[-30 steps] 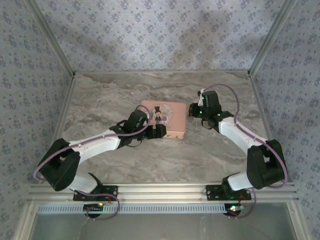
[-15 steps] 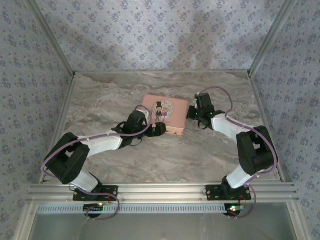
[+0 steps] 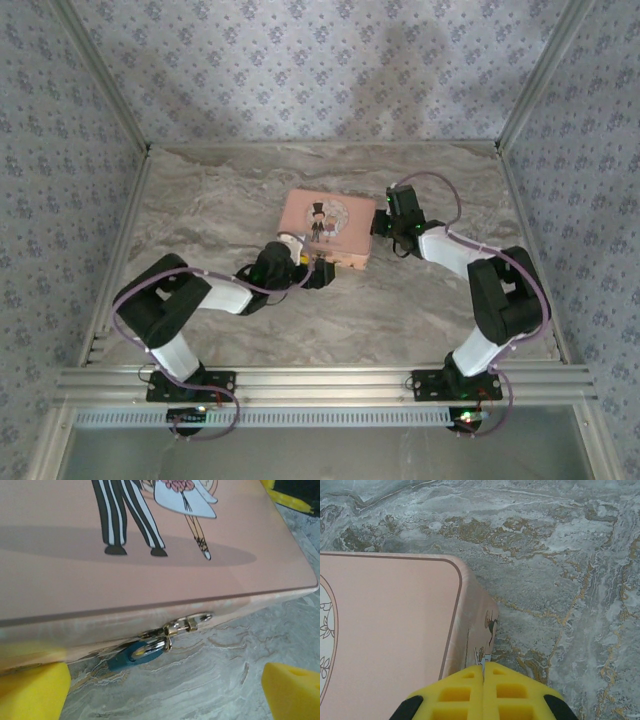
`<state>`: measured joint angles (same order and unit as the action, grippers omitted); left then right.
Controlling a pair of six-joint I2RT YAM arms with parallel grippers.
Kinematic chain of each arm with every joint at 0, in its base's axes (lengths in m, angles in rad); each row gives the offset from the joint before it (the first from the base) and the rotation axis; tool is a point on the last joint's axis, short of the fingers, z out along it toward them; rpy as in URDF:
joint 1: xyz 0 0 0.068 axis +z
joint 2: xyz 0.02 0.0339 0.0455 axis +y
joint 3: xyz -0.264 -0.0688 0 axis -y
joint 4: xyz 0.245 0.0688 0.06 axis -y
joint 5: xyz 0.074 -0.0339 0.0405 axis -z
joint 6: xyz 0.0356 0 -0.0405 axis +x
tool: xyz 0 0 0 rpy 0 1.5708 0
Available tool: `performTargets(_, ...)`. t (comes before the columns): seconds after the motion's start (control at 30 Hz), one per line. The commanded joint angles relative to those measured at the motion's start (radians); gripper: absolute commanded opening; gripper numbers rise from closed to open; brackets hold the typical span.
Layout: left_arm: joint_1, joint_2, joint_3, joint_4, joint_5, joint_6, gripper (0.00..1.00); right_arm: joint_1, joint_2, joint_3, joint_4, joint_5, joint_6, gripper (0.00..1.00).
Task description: Unlock a padlock with a key
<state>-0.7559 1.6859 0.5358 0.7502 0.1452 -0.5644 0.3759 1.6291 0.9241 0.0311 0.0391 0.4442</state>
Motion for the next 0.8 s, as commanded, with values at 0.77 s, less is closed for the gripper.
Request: performTargets(0.77, 0.024, 0.221, 0.028, 0.577, 0.336, -0.001, 0.86, 0.021, 0.026, 0.009, 0.053, 0.004, -0.016, 0.00)
